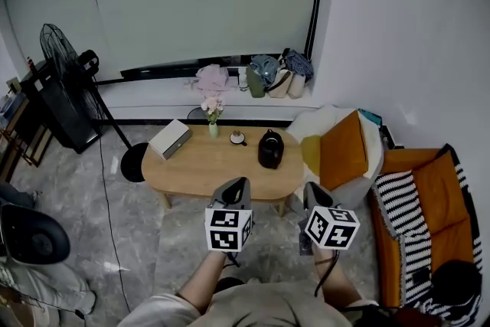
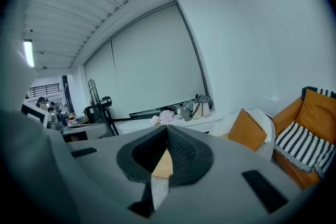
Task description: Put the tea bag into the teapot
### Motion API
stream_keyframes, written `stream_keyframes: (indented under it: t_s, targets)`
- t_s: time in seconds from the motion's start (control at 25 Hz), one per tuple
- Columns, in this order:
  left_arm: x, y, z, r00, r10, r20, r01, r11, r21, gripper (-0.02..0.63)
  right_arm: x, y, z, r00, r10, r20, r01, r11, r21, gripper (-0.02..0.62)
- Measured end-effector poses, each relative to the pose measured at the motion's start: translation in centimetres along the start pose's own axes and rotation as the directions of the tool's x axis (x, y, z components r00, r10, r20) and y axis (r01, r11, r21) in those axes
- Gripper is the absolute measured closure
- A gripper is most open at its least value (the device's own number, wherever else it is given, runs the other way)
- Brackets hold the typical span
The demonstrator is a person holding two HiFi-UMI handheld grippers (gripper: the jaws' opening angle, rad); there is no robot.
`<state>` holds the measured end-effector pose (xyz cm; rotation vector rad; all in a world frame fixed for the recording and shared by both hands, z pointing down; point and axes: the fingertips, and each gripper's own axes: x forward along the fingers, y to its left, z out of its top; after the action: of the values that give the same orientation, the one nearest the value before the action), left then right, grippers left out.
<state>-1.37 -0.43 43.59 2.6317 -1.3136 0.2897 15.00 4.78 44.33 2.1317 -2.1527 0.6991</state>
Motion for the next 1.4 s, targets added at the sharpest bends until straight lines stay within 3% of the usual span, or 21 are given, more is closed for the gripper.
stream_keyframes:
  t_s: [0.6, 1.4]
  targets:
    - [6.2, 1.2, 0.0, 1.0, -0.015, -0.016, 0.015, 1.0, -0.021, 0.589, 3.9, -3.3, 0.2, 0.999, -0.031, -0.034, 0.032, 0.999, 0.021, 0.561]
    - [20.4, 6.3, 5.7, 0.999, -0.046, 0.017, 0.046, 0.999, -0.017, 0.589, 17.3, -6.3, 9.0, 0.999, -0.043, -0.001, 0.042, 0.999, -0.016, 0.561]
